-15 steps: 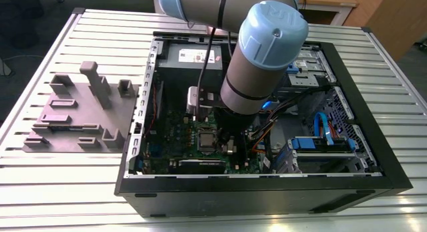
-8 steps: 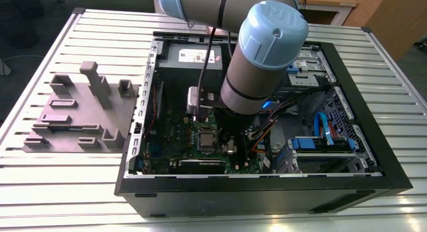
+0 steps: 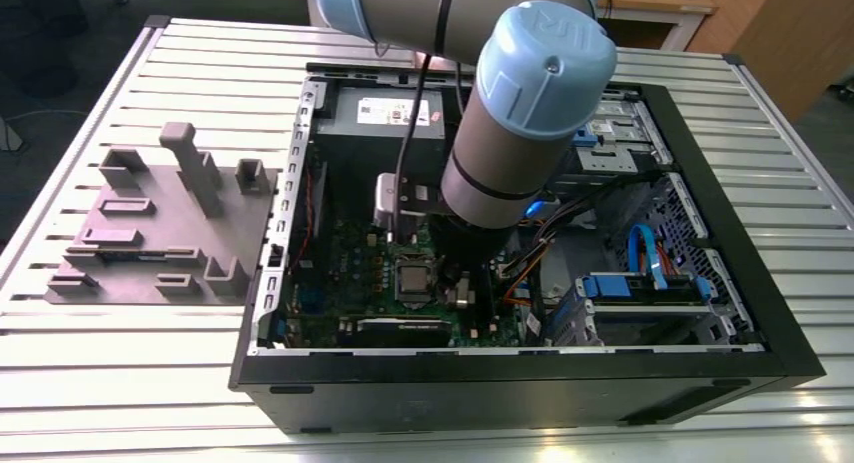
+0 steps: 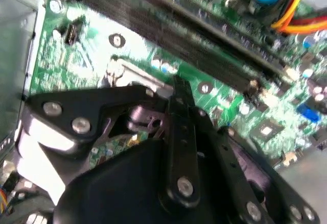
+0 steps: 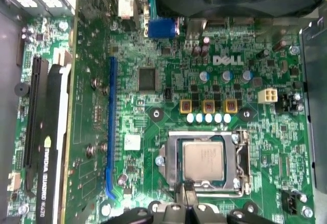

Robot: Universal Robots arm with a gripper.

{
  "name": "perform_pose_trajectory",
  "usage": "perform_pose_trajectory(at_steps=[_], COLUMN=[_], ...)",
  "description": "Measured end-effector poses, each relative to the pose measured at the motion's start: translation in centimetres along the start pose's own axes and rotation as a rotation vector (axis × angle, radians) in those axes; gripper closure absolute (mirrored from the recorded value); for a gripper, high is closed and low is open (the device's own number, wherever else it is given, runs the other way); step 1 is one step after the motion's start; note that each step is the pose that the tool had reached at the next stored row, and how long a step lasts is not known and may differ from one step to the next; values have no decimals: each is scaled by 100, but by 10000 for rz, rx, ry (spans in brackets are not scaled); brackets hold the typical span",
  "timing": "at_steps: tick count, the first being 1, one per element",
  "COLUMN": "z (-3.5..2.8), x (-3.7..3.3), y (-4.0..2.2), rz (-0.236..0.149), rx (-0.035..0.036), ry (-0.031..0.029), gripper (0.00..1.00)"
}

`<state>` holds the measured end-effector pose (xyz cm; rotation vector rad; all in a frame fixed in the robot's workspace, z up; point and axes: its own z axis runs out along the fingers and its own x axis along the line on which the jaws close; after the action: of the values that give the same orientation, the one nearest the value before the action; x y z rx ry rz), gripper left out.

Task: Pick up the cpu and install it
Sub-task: 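Install the first cpu locking lever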

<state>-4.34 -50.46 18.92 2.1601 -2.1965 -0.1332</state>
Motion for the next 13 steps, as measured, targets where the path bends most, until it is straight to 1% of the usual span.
perform_pose_trajectory(at_steps=[4,13], z=[-6,-6], x=[1,1], y=[17,19], rz=[1,-9], rx=[38,43], ry=[7,9], gripper=[90,90])
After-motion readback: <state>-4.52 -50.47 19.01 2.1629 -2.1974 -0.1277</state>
